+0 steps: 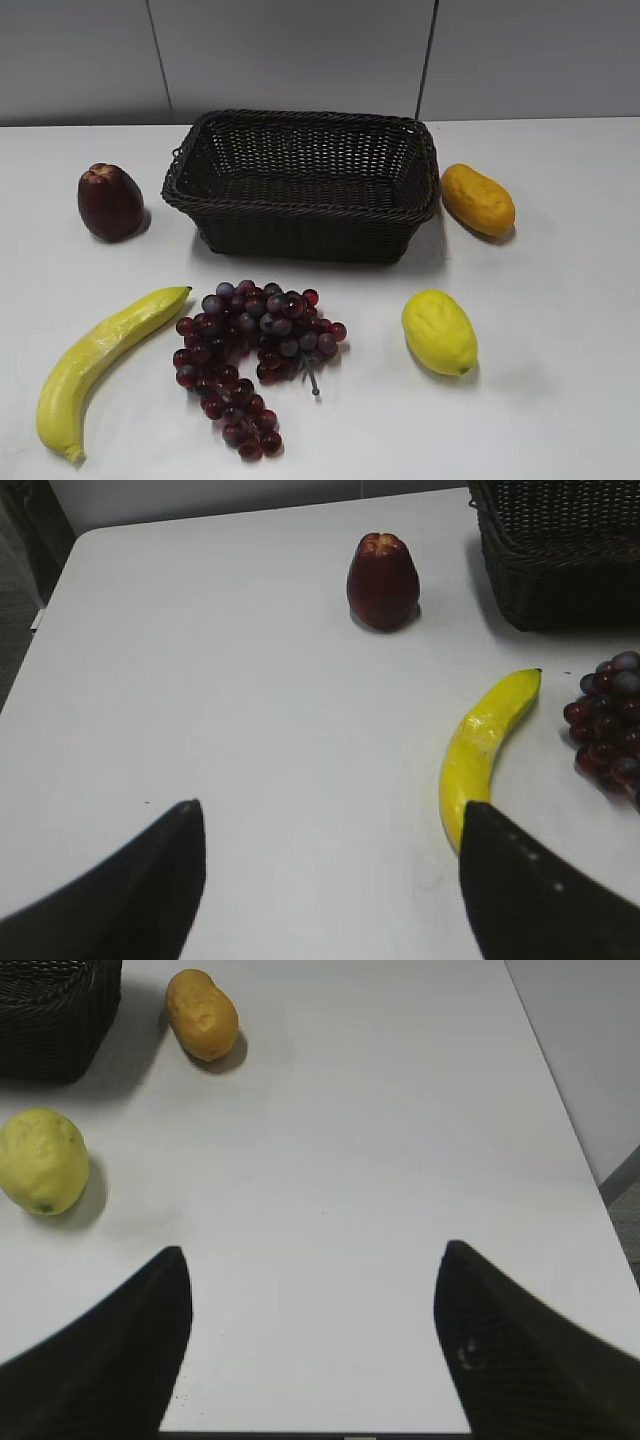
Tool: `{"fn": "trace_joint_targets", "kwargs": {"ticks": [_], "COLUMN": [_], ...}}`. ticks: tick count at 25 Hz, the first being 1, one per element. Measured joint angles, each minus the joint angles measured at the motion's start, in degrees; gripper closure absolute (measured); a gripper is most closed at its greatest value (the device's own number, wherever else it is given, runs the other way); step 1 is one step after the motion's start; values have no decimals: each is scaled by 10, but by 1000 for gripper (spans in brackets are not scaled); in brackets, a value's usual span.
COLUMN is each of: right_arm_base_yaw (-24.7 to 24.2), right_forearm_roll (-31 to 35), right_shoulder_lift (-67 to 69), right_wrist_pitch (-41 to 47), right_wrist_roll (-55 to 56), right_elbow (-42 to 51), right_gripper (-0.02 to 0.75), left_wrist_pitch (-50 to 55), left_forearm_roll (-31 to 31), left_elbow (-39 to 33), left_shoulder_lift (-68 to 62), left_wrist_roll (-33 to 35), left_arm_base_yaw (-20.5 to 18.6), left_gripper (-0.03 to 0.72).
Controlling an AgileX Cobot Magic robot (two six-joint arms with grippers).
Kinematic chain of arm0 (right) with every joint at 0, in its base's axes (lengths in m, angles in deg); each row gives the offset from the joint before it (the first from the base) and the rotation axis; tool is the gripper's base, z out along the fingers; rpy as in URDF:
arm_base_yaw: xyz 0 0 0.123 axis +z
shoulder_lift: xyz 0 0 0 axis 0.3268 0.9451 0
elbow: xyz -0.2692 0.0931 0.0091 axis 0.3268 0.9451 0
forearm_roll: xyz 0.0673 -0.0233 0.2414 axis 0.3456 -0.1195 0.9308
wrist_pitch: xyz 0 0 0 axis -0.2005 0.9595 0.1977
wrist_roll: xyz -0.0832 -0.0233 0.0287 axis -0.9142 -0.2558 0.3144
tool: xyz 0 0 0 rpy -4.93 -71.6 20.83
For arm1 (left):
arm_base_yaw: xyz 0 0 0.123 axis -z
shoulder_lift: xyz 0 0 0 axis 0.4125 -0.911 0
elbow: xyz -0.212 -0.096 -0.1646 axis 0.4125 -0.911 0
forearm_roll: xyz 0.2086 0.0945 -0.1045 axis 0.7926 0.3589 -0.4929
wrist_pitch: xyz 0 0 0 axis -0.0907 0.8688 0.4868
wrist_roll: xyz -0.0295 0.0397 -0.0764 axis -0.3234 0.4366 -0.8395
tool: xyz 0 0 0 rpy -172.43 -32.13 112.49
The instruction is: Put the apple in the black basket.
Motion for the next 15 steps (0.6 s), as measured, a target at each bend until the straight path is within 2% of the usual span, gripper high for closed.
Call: {"fn": "trace_joint_targets", "kwargs": {"ticks": [15], "right_arm_base_yaw": [0], "right_forearm_roll": [0], "right_shoulder_lift": [0], "right_wrist_pitch": [0], "right_wrist_roll": [0], "right_elbow": [0], "right_gripper": [164], "left_wrist_pitch": [-2], "left_forearm_roll": [0], "left_elbow": [0], "left_shoulder_lift": [0], "left_wrist_roll": [0], "left_arm_base_yaw": [0], "left_gripper": [107]}}
